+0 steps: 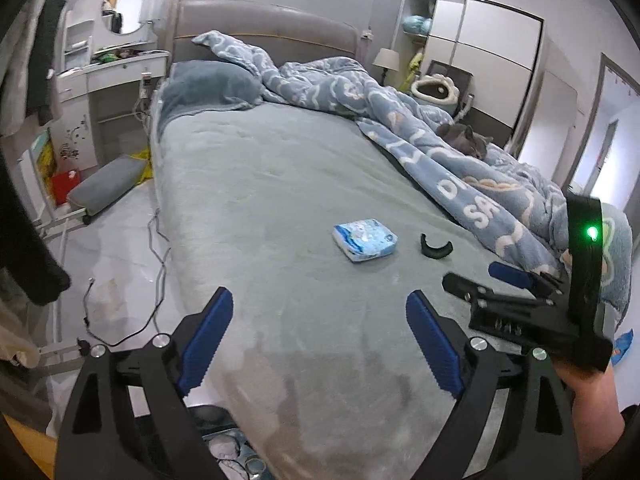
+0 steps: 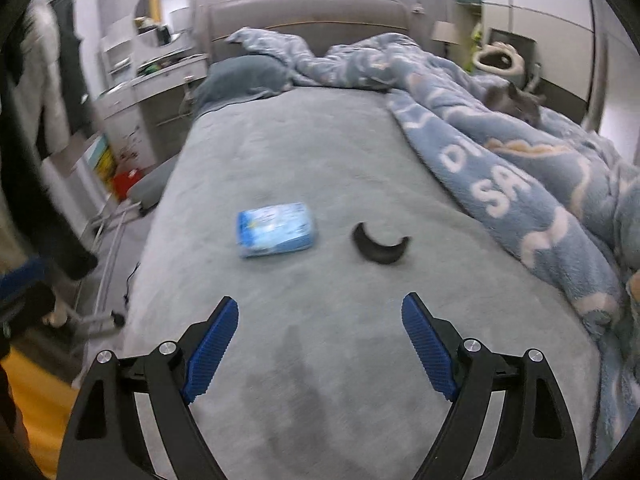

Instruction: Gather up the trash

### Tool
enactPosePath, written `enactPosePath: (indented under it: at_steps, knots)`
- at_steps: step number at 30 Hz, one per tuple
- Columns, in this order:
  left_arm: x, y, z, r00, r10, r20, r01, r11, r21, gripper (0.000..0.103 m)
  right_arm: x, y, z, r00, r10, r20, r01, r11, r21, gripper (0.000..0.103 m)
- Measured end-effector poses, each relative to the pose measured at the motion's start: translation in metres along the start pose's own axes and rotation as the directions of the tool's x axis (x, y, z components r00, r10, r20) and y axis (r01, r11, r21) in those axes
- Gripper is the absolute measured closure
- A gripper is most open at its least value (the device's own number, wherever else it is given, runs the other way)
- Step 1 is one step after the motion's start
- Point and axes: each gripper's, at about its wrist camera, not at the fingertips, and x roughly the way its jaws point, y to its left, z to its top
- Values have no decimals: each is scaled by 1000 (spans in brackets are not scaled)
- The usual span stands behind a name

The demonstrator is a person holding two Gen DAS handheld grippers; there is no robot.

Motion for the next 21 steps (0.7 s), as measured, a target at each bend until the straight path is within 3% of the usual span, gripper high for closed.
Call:
enactPosePath:
  at_steps: [13, 21]
  knots:
    - [71, -14, 17, 996, -76, -54, 78, 996, 34, 11, 50, -30, 29, 999, -37, -26, 39, 996, 86, 18]
    - [124, -20, 25, 985, -132, -113, 131, 991, -20, 11, 82, -42, 39, 996, -61, -71, 69, 991, 115, 24]
